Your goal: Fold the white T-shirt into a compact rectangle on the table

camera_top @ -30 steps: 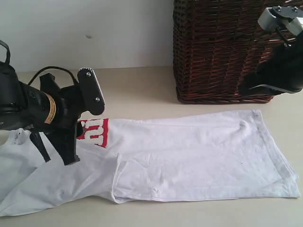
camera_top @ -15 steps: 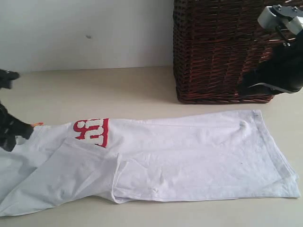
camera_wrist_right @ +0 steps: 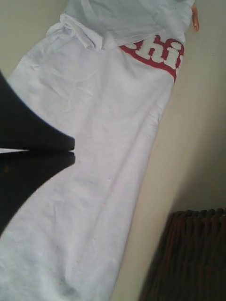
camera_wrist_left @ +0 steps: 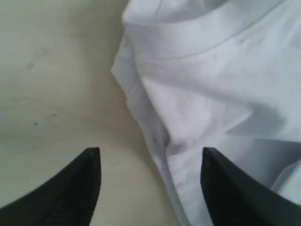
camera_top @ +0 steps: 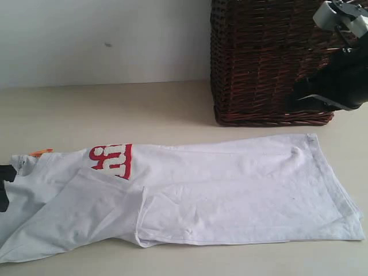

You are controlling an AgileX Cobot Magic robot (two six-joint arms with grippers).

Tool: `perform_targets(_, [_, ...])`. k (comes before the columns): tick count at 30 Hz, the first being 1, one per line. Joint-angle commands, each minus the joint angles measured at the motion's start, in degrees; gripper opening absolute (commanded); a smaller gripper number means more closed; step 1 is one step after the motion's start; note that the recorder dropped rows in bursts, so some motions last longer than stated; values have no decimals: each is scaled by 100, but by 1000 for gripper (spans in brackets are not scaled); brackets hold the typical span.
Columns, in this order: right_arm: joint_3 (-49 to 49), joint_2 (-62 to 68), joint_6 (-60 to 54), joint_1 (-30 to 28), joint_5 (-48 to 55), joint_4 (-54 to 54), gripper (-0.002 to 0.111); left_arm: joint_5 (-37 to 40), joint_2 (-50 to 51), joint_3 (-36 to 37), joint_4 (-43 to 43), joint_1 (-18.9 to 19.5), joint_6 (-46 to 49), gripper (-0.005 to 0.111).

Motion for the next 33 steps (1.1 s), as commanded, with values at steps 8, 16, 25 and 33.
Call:
perform_targets(8, [20,-47,-223,11,86,234,0,128,640,-228,-1147,26,891,61])
perform_targets(16, [20,-47,-223,11,86,223,0,-11,820,-228,-1185,-7,915,54])
perform_targets(25, [20,-47,-262,11,175,234,0,40,770,-289,-531,42,425,0])
perform_targets(33, [20,-47,-316,11,191,325,0,785,42,-815,2494,209,-1941,0])
